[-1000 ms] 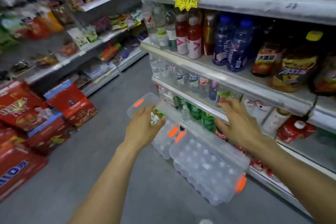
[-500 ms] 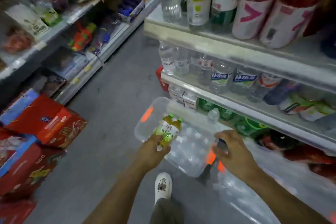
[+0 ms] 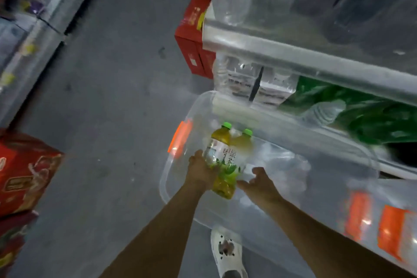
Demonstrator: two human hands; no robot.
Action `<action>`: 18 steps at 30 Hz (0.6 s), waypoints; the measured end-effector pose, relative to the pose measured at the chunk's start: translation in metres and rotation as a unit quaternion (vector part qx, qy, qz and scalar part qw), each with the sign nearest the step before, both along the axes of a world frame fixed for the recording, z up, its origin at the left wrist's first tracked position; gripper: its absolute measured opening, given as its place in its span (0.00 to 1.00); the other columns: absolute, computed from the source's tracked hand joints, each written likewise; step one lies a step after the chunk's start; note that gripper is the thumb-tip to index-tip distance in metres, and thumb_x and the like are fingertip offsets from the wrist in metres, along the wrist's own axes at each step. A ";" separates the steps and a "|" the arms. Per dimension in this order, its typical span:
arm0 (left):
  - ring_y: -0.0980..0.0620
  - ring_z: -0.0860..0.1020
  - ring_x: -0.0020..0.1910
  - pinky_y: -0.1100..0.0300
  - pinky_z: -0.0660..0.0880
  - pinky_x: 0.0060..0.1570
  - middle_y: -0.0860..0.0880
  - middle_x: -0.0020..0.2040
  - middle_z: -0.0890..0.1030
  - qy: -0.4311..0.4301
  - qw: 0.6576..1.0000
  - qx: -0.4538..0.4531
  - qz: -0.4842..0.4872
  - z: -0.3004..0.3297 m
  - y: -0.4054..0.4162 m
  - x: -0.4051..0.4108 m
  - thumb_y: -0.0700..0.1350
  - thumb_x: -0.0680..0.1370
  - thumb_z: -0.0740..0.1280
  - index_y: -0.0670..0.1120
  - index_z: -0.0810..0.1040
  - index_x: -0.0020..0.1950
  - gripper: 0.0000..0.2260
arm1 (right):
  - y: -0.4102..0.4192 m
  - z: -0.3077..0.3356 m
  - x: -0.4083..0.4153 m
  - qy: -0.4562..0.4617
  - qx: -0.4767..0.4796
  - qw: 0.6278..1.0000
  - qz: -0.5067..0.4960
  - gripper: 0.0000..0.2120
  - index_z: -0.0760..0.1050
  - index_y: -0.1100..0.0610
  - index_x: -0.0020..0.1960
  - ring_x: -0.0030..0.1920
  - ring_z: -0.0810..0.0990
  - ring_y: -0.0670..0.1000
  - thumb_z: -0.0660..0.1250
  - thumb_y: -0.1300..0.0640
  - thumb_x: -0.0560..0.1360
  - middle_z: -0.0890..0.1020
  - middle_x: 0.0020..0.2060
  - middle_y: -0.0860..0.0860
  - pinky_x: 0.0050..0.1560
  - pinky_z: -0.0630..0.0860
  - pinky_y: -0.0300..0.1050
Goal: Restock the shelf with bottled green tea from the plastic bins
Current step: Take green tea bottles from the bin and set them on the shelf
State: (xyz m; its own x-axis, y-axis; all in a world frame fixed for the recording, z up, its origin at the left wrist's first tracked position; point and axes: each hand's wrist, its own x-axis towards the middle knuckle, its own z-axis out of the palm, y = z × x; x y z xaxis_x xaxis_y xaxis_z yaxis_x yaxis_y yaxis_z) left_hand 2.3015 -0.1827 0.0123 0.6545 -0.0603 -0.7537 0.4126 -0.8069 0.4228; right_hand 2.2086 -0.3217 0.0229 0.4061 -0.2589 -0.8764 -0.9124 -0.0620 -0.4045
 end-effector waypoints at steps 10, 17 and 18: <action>0.39 0.76 0.62 0.51 0.73 0.61 0.41 0.64 0.75 -0.001 0.991 0.060 -0.117 -0.059 -0.013 0.022 0.47 0.76 0.73 0.42 0.65 0.68 0.26 | 0.039 -0.089 0.026 -0.030 -0.029 0.983 -0.178 0.29 0.70 0.59 0.59 0.50 0.83 0.55 0.79 0.50 0.66 0.82 0.50 0.53 0.51 0.82 0.54; 0.43 0.81 0.57 0.49 0.79 0.59 0.44 0.59 0.82 0.050 0.994 -0.002 -0.101 -0.004 -0.025 0.016 0.51 0.66 0.78 0.44 0.74 0.66 0.31 | 0.006 -0.039 0.008 -0.016 0.033 0.976 -0.213 0.25 0.72 0.60 0.61 0.49 0.82 0.55 0.77 0.58 0.67 0.82 0.53 0.56 0.41 0.80 0.45; 0.44 0.82 0.55 0.47 0.80 0.57 0.45 0.57 0.83 0.061 0.994 -0.024 -0.084 0.008 -0.024 0.012 0.51 0.62 0.78 0.45 0.76 0.64 0.32 | -0.001 -0.023 0.003 -0.018 0.048 0.973 -0.226 0.23 0.72 0.60 0.59 0.48 0.82 0.55 0.76 0.59 0.68 0.82 0.51 0.56 0.38 0.78 0.43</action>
